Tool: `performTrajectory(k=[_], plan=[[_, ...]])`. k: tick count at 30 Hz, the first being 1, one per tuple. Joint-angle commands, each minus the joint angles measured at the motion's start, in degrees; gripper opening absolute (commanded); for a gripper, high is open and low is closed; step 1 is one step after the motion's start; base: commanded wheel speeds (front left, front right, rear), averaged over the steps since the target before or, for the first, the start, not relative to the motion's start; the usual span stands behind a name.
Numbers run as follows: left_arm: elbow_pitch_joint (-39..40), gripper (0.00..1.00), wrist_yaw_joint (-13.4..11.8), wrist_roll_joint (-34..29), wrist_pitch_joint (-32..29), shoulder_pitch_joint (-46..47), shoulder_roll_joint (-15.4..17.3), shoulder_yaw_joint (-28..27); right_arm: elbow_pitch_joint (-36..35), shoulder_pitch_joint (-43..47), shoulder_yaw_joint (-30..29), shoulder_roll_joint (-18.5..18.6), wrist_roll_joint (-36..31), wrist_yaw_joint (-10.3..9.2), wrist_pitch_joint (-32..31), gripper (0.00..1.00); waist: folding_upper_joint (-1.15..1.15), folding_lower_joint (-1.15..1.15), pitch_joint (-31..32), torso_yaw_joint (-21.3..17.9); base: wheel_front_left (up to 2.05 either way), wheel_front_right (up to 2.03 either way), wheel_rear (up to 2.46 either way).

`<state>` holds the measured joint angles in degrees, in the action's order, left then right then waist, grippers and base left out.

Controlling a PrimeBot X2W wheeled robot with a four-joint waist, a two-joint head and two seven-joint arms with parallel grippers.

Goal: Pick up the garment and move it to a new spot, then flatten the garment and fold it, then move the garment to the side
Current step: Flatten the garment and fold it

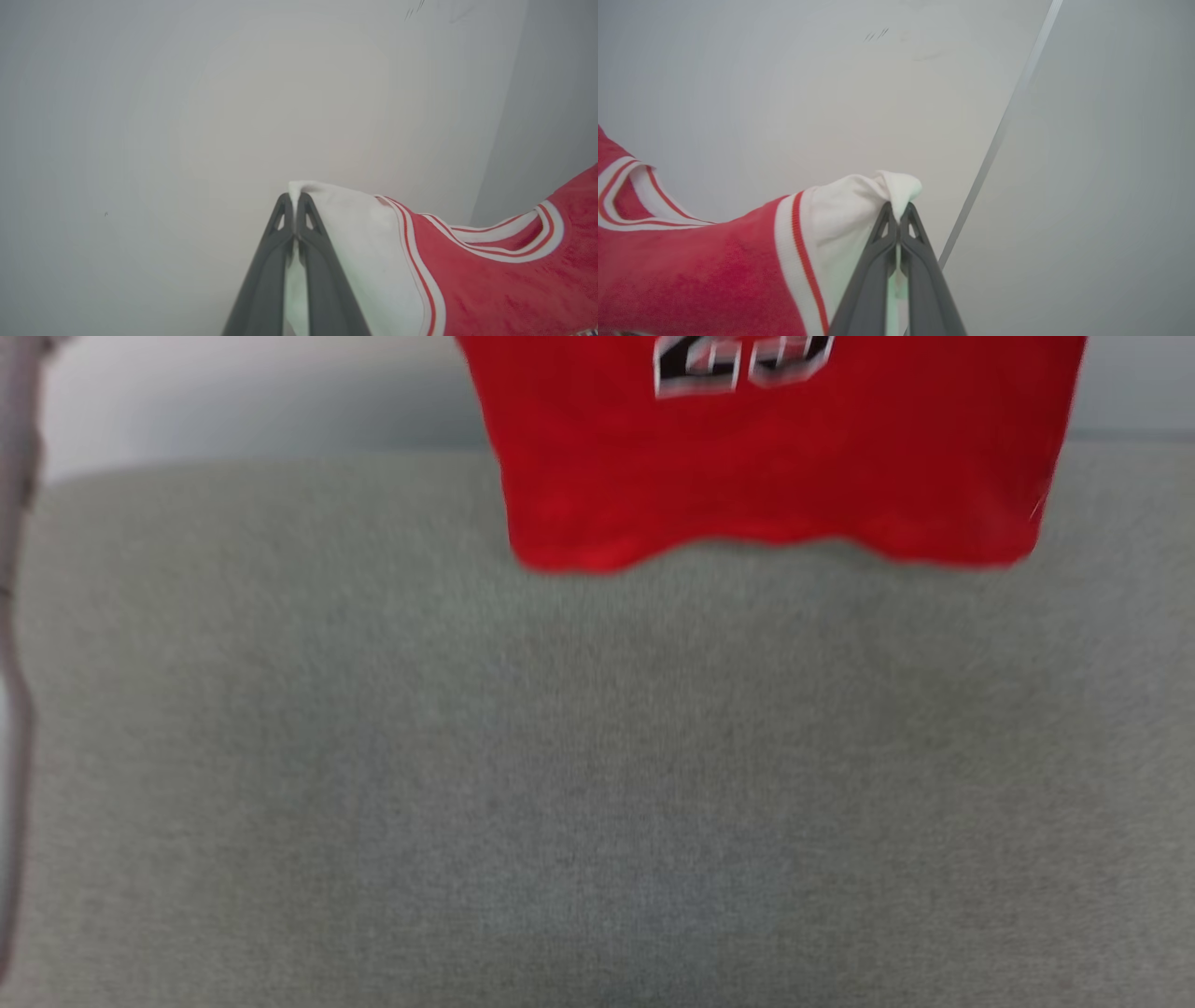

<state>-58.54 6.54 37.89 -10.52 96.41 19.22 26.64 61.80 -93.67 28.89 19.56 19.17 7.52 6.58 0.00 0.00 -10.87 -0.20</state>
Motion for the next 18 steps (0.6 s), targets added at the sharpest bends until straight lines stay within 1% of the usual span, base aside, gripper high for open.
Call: performTrajectory(k=[1,5,6,7,10,12,15,18], plan=[[-0.6,0.0,0.1,-0.9,2.3,3.5,-0.1,0.2,2.2,-3.5,-2.5,0.2,-3.0,-0.06,3.4,0.0,0.0,0.0,-11.7,0.8,0.0,0.0,0.0],[-1.7,0.0,0.3,-1.1,7.1,7.9,-1.0,0.1,5.6,-7.6,-6.5,0.6,-9.1,-0.06,7.2,0.0,0.0,0.0,-17.3,2.6,0.0,0.0,0.0],[-1.8,0.0,0.4,-1.9,8.4,9.1,-1.0,0.6,5.9,-8.6,-7.6,0.9,-10.6,-0.06,7.6,0.0,0.0,0.0,-18.6,3.2,0.0,0.0,0.0],[-1.8,0.0,0.4,-1.9,8.4,9.1,-1.0,0.6,5.9,-8.6,-7.6,0.9,-10.6,-0.06,7.6,0.0,0.0,0.0,-18.6,3.2,0.0,0.0,0.0],[-2.7,0.0,0.6,-2.3,12.7,11.4,-1.6,0.9,5.3,-9.8,-11.2,1.1,-15.7,-0.06,8.5,0.0,0.0,0.0,-21.7,4.9,0.0,0.0,0.0],[-3.6,0.0,0.6,-1.9,15.1,12.3,-2.0,0.6,3.7,-10.0,-14.2,1.1,-19.1,-0.06,8.6,0.0,0.0,0.0,-23.0,6.0,0.0,0.0,0.0],[-5.4,0.0,0.8,-1.5,18.2,13.3,-2.3,0.5,-1.0,-7.5,-19.2,0.3,-24.2,-0.06,8.6,0.0,0.0,0.0,-24.1,7.4,0.0,0.0,0.0],[-7.2,0.0,0.8,-1.6,20.4,13.9,-2.4,0.9,-4.0,-4.8,-24.1,-1.7,-28.8,-0.06,8.6,0.0,0.0,0.0,-24.1,8.3,0.0,0.0,0.0]])
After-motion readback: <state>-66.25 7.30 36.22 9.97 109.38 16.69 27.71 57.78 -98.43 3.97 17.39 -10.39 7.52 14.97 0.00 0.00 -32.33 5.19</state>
